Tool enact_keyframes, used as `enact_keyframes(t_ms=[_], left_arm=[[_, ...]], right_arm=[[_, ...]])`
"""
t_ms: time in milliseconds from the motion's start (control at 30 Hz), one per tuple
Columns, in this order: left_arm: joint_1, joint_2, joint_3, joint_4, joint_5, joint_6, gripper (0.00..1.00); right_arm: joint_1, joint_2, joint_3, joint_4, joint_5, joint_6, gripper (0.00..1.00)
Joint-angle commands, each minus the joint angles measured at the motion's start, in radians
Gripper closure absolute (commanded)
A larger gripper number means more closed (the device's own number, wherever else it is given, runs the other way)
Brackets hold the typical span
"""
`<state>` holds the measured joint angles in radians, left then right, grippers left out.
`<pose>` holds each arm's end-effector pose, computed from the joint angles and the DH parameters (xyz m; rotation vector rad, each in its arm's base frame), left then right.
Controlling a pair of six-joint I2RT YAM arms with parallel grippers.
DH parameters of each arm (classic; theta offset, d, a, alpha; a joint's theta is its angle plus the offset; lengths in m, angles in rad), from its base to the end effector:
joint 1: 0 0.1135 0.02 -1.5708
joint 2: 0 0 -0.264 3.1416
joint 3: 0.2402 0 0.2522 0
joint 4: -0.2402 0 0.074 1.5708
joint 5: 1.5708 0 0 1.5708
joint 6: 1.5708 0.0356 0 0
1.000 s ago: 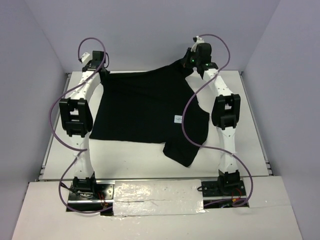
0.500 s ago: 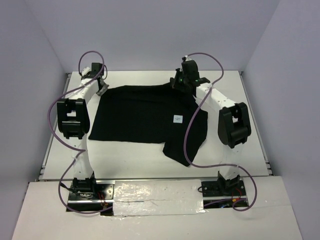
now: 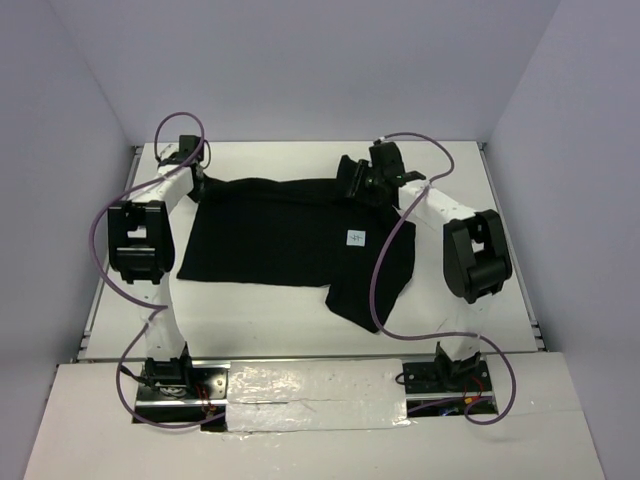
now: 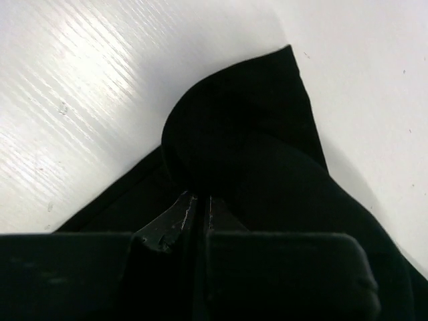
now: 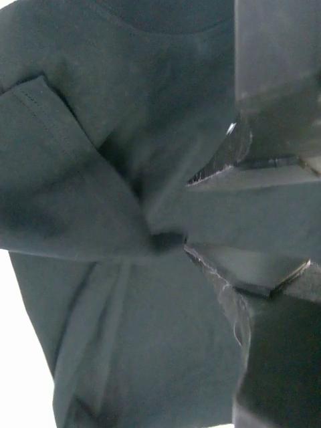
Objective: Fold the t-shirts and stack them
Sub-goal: Flatten the tshirt out
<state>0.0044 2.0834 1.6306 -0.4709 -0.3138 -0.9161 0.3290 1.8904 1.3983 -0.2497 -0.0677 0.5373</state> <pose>0.4610 0.0130 0.2043 -1.1943 2.1190 -0.0136 0.4042 0.1405 0.2273 0.2110 2.3578 0.5099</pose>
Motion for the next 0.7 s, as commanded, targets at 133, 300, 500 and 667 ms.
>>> enact_keyframes(t_ms=[133, 300, 500, 667], left_arm=[[0.025, -0.037, 0.051, -0.063, 0.013, 0.017, 1.0], [0.025, -0.026, 0.058, -0.097, 0.039, 0.034, 1.0], [0.026, -0.01, 0.103, -0.121, 0.055, 0.057, 1.0], [0.026, 0.003, 0.12, -0.129, 0.065, 0.056, 1.0]], right_arm=[[-0.137, -0.038, 0.111, -0.008, -0.135, 0.004, 0.49], [-0.208, 0.295, 0.466, -0.192, -0.23, -0.147, 0.49], [-0.223, 0.636, 1.014, -0.434, -0.4, -0.212, 0.52], [-0.225, 0.598, 0.877, -0.344, -0.438, -0.229, 0.59]])
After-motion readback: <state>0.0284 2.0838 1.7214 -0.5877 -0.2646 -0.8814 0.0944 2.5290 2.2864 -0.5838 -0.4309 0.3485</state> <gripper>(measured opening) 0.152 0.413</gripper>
